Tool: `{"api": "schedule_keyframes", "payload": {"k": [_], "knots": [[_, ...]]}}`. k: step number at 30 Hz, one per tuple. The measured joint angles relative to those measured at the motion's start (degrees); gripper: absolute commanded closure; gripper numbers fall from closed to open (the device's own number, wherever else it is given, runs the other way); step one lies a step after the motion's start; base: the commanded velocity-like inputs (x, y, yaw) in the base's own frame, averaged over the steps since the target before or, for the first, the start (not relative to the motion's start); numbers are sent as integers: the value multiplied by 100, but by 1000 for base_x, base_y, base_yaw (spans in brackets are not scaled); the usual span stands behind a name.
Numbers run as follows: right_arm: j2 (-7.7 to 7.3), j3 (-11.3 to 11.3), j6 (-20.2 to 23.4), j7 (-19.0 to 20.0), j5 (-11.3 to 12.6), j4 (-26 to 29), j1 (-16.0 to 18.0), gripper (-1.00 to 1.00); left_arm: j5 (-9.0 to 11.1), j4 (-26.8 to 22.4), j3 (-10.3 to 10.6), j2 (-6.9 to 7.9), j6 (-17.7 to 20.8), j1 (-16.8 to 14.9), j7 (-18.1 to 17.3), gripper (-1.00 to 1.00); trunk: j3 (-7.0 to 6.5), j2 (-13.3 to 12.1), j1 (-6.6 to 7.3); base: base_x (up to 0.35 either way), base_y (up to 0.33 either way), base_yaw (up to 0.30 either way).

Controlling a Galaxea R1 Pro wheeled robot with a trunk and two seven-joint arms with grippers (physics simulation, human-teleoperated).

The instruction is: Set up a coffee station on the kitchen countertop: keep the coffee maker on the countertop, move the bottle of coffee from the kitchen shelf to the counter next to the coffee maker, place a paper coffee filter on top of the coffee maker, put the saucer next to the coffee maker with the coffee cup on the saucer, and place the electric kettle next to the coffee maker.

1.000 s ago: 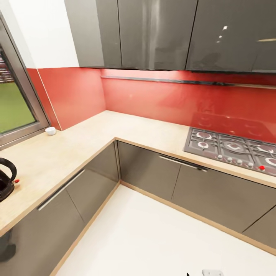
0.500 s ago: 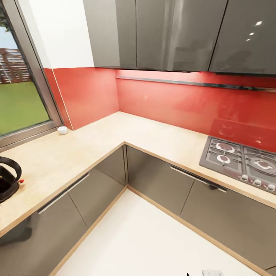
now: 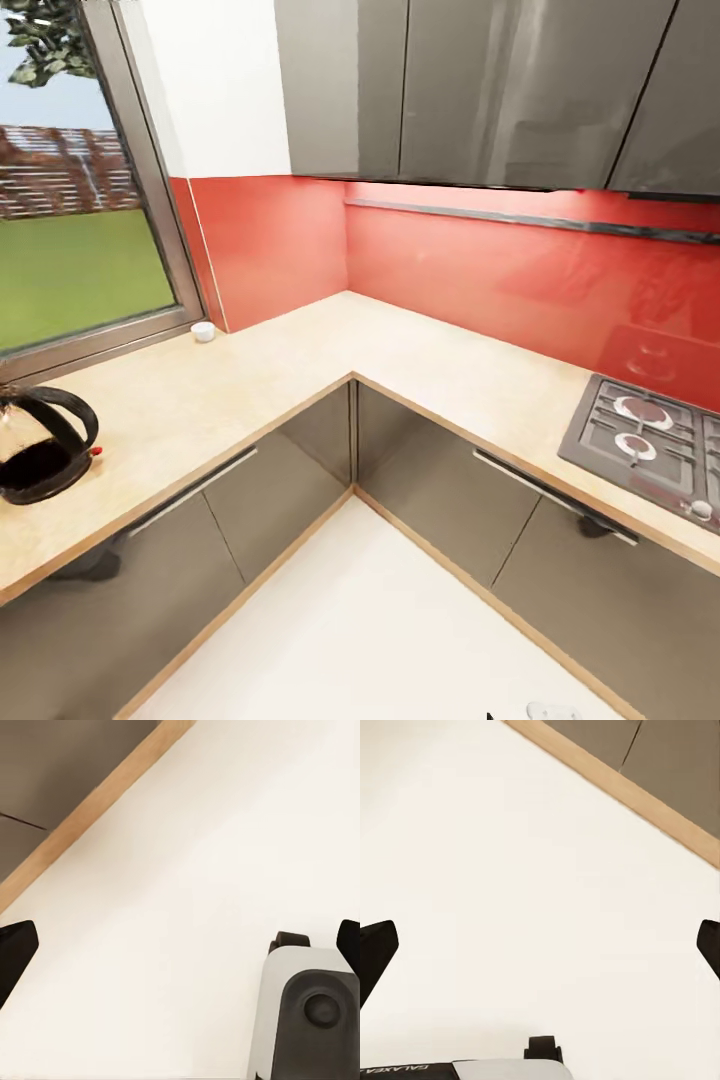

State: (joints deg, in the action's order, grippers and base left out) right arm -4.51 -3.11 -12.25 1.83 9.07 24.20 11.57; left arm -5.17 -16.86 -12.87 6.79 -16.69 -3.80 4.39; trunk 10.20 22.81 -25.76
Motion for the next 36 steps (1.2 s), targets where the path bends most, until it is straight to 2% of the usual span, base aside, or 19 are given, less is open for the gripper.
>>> {"api": "schedule_keyframes", "payload": {"k": [20,27,29,31,33,36], "knots": [[-3,3,-8,0,-2,-3,0,-100,0,0,0,5,1,0,0,-100,0,0,0,0,0,277],[-31,10,2,-15,-25,-233,0,-100,-3,-7,0,4,8,0,-3,-100,0,0,0,0,0,277],[-208,3,22,-266,-136,-702,-2,-100,-6,-3,2,1,35,1,-3,-100,1,0,0,0,0,277],[-279,0,23,-412,-355,-1442,-5,-100,-19,7,5,0,89,13,13,-100,2,0,0,0,0,277],[-299,-11,24,-448,-512,-1937,-1,-100,-54,76,9,-4,128,34,25,-100,1,0,0,0,0,278],[-315,-19,32,-450,-620,-2171,-10,-100,-163,361,12,-10,224,43,30,-100,1,0,0,0,0,278]]}}
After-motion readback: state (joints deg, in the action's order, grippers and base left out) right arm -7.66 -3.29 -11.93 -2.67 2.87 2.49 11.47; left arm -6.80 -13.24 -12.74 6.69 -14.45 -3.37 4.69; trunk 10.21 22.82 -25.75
